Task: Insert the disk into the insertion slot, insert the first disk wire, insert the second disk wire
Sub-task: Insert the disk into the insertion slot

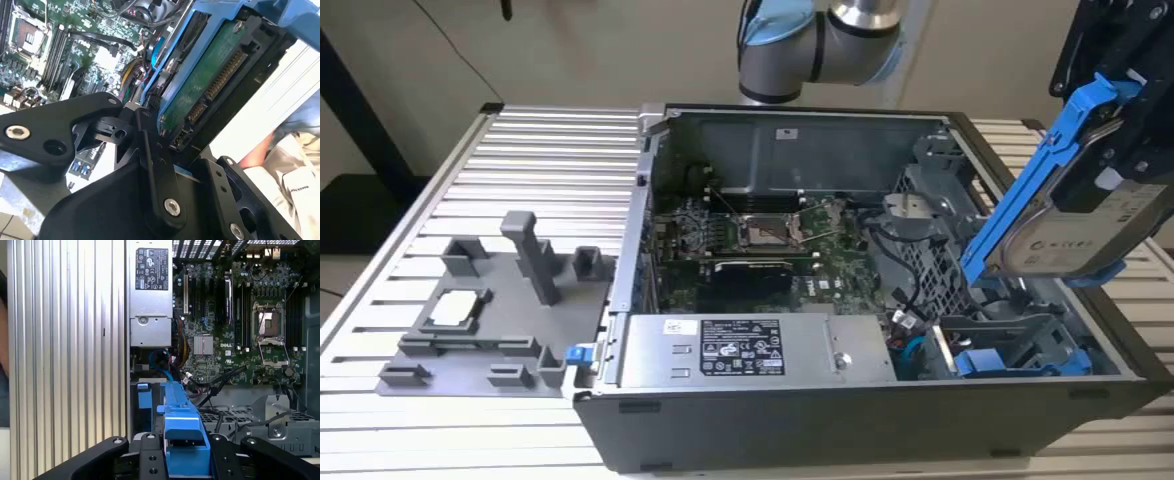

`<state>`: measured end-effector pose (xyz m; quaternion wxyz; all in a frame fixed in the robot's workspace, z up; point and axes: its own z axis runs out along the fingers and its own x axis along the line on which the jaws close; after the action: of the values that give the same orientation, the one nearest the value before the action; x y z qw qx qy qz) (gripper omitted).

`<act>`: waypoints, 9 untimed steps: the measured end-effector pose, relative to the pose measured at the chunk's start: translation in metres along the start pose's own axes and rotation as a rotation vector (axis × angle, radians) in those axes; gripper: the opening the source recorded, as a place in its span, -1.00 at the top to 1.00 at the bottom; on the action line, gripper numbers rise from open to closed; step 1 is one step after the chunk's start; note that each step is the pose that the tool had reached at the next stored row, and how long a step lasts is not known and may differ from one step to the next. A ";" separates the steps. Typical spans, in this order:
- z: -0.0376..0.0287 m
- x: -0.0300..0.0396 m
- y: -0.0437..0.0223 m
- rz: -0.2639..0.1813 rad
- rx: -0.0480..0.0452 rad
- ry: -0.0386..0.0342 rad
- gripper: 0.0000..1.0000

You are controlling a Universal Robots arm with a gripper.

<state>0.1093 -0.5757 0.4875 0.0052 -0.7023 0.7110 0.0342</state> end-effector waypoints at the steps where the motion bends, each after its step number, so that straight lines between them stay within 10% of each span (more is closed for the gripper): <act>1: 0.0000 0.0000 0.0000 0.000 0.0000 0.0002 0.35; 9: 0.0083 0.0006 -0.0004 0.000 0.0000 0.0008 0.35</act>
<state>0.1094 -0.5758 0.4792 0.0049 -0.7023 0.7111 0.0339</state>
